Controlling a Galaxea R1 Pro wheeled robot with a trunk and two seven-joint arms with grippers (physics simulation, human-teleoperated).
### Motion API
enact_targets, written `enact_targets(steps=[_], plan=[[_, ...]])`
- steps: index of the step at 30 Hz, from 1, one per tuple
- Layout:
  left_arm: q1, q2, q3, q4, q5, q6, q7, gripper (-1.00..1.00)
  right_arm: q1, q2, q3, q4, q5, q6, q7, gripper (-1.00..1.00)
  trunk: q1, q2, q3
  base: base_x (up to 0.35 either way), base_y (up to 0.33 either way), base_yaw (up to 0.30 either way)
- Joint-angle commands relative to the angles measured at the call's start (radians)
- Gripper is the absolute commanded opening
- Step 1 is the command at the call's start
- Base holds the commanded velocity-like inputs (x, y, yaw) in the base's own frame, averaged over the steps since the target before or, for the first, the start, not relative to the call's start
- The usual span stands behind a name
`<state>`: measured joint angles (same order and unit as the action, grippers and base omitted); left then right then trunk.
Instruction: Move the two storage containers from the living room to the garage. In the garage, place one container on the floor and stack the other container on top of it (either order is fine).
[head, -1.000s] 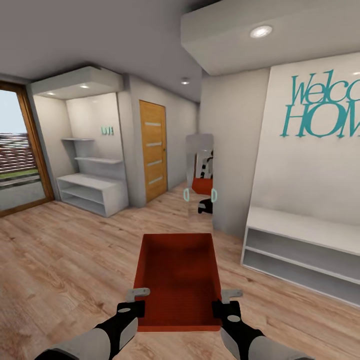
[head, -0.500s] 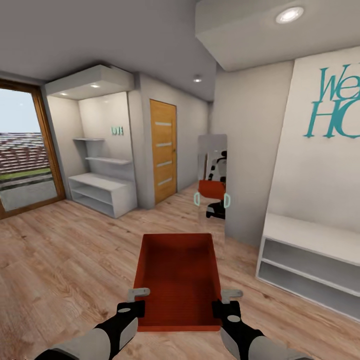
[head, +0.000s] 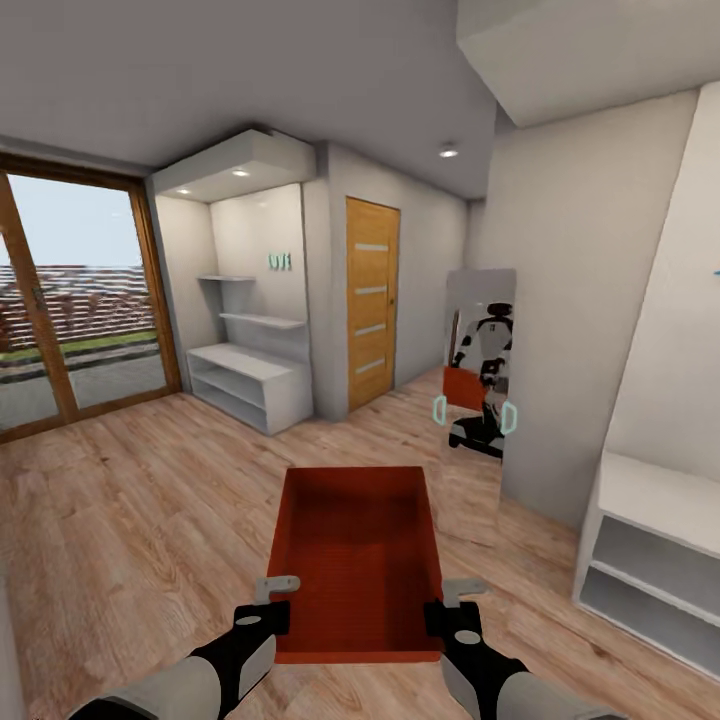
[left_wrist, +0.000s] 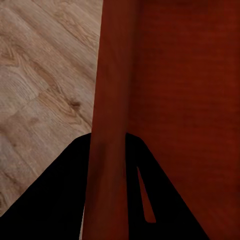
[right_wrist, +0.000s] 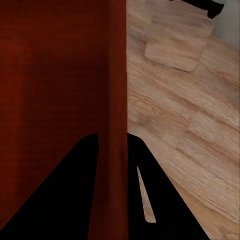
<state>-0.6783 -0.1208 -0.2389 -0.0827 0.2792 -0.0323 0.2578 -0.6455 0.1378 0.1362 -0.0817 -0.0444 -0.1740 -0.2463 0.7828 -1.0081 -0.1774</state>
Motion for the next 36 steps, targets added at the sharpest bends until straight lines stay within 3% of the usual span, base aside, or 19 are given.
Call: enact_targets(steps=[1,11,36], plan=[[-0.001,0.026,0.055,0.0,0.001,-0.004,0.008,-1.0,-0.001,0.0,-0.043,-0.001,0.003,0.001,0.009,-1.0,0.001,-0.001,-0.001,0.322,0.0,0.27],[-0.001,0.026,0.054,0.0,0.001,-0.004,0.008,-1.0,-0.001,0.0,-0.043,-0.001,0.002,0.001,0.009,-1.0,0.001,-0.001,-0.001,0.322,0.0,0.244],[-0.001,0.026,0.055,0.0,0.001,-0.004,0.008,-1.0,-0.001,0.0,-0.043,-0.001,0.001,0.0,0.009,-1.0,0.001,-0.001,-0.001,0.322,0.0,0.008]])
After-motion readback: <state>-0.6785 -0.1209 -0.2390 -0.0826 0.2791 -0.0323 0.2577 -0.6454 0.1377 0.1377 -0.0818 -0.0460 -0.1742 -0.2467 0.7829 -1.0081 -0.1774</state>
